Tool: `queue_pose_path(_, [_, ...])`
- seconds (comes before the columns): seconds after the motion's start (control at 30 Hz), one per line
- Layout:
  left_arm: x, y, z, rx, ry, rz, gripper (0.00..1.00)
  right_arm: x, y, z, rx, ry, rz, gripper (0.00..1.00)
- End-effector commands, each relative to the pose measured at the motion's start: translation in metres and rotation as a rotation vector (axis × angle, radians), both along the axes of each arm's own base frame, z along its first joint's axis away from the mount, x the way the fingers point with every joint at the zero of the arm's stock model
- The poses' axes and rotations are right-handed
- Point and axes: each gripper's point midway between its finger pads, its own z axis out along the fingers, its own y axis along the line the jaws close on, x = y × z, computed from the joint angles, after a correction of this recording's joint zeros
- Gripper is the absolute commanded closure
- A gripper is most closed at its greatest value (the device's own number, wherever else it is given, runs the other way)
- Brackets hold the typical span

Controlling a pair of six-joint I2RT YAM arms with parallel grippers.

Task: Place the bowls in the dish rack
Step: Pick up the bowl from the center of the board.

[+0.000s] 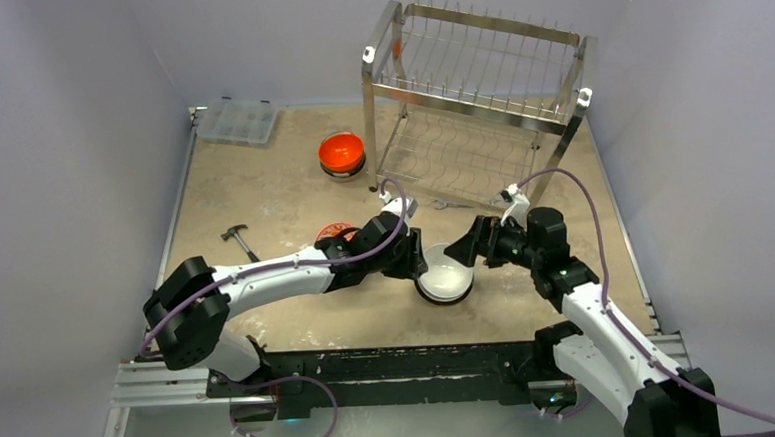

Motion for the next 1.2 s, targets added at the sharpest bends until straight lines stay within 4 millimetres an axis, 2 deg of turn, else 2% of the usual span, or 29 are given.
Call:
queue_pose_path(0.0, [0.007,-0.016,0.015,-0.036,-0.047,-0.006,0.66,0.003,-0.006,0.013,-0.063,-0.042,-0.005,0.01])
queue_pose_path(0.17, [0.003,-0.023,0.016,-0.039,-0.041,-0.018,0.93,0.001,-0.005,0.016,-0.070,-0.036,0.015,0.01])
queue_pose_path(0.23, [0.003,-0.023,0.021,-0.045,-0.052,-0.011,1.00,0.001,-0.005,0.018,-0.066,-0.037,0.020,0.01])
queue_pose_path(0.47, [0.007,-0.011,0.045,-0.051,-0.106,0.033,1.00,-0.002,0.002,0.035,-0.033,-0.067,0.060,0.02])
queue_pose_path(0.63, [0.013,-0.001,0.070,-0.076,-0.161,0.079,1.00,-0.005,0.010,0.052,0.003,-0.089,0.118,0.07])
queue_pose_path(0.77, [0.012,-0.001,0.089,-0.117,-0.187,0.075,1.00,-0.007,0.015,0.058,0.016,-0.095,0.164,0.12])
queue_pose_path(0.83, [0.012,-0.002,0.095,-0.131,-0.191,0.073,1.00,-0.009,0.018,0.060,0.030,-0.095,0.189,0.17])
queue_pose_path(0.93, [0.013,-0.001,0.101,-0.144,-0.200,0.076,1.00,-0.011,0.022,0.062,0.053,-0.092,0.216,0.32])
queue_pose_path(1.17, [0.012,-0.003,0.104,-0.157,-0.203,0.068,1.00,-0.011,0.026,0.065,0.073,-0.092,0.241,0.61])
